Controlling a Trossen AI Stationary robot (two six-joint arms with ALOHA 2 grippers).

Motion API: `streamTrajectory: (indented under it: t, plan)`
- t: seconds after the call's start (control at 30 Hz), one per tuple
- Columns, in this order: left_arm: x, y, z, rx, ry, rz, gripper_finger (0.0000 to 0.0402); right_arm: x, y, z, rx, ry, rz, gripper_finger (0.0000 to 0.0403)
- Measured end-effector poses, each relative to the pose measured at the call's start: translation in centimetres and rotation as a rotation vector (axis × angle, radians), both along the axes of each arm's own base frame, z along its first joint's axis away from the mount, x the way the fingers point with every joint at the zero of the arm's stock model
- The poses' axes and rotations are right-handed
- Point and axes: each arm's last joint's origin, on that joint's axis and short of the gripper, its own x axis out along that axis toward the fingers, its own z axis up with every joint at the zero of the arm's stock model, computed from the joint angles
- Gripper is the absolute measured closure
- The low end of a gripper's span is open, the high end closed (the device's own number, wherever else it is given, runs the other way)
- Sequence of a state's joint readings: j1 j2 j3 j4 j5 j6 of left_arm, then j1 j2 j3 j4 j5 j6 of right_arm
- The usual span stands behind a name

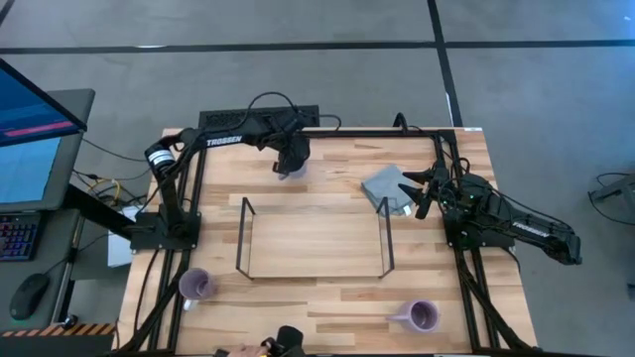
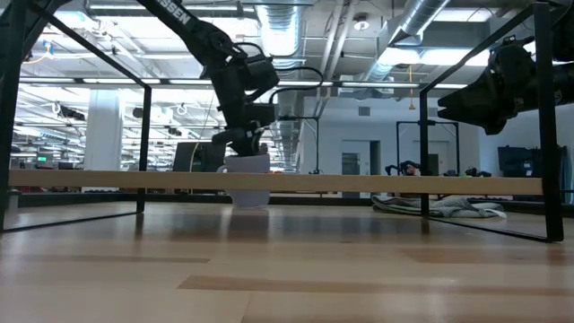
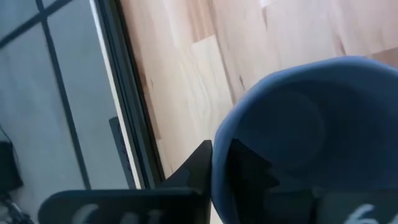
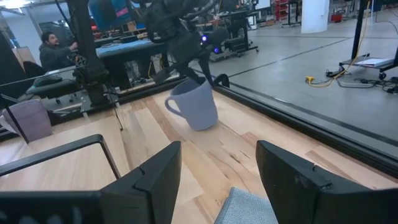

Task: Stack small to large cups/mugs on shelf
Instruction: Put the blue mug on the shelf

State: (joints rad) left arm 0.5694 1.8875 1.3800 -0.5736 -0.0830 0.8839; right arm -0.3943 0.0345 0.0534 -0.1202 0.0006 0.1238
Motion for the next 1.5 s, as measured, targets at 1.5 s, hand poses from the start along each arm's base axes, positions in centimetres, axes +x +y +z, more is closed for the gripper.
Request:
streamTrajectory:
  t: [1.5]
  plan:
    - [-1.6, -1.8, 4.7, -0.422, 0.133, 0.55, 0.0395, 0.0, 0.0, 0.0, 0.007, -0.003, -0.001, 0.0172]
